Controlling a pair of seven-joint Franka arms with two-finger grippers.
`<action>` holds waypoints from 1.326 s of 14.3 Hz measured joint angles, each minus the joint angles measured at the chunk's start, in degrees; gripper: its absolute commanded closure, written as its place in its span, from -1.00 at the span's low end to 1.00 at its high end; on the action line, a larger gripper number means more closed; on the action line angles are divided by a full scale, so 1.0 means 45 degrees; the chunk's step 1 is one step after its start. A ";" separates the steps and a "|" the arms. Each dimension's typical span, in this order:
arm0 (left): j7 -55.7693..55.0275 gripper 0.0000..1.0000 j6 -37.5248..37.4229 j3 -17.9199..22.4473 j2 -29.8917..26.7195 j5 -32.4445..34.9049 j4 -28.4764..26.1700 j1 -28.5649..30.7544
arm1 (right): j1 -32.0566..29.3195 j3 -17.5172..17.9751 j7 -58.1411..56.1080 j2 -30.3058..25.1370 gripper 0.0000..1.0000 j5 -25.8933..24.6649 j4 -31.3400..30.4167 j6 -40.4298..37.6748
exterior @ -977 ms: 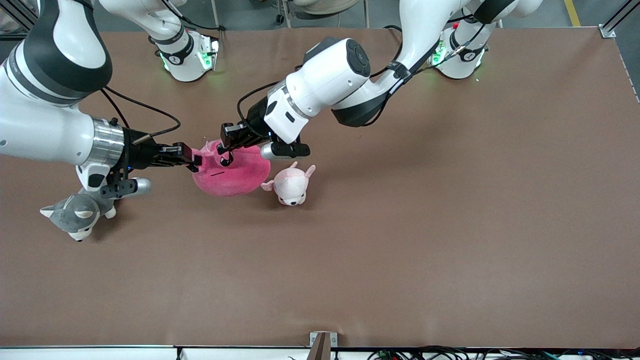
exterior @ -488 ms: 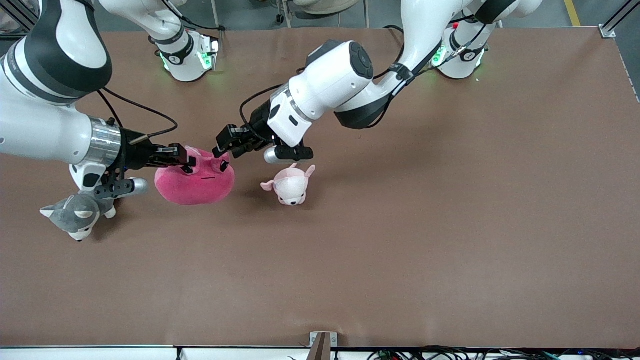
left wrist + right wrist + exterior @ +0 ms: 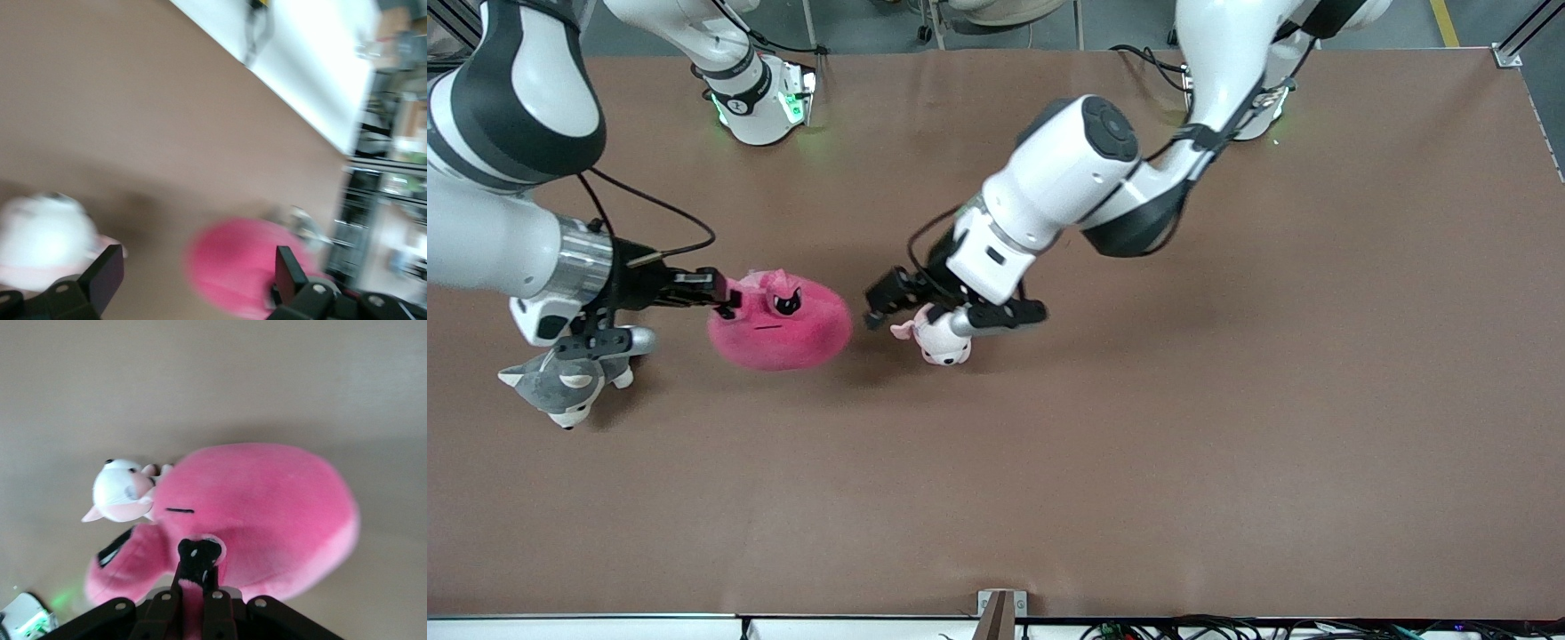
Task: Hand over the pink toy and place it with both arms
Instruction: 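Lower the pink plush with the right gripper while the left gripper retracts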
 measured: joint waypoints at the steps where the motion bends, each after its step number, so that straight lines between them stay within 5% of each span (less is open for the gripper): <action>1: 0.0011 -1.00 -0.0739 0.0092 -0.0185 0.0553 -0.0005 0.0354 | -0.0310 -0.0013 -0.0064 0.0070 0.98 -0.0076 -0.0031 -0.0002; 9: 0.1326 -1.00 -0.5821 0.0179 -0.1667 0.3009 -0.0020 0.2930 | -0.2319 -0.0062 -0.2233 0.2469 0.98 0.0023 -0.0222 0.0135; 15: 0.7313 -1.00 -0.9943 0.0336 -0.4234 0.3035 -0.0361 0.5640 | -0.2430 0.0055 -0.2324 0.2959 0.98 0.0921 -0.0191 0.0013; 19: 1.0056 -1.00 -1.2170 0.1791 -0.5873 0.3034 -0.0950 0.5976 | -0.2434 0.0062 -0.2499 0.3039 0.98 0.1038 -0.0222 -0.0027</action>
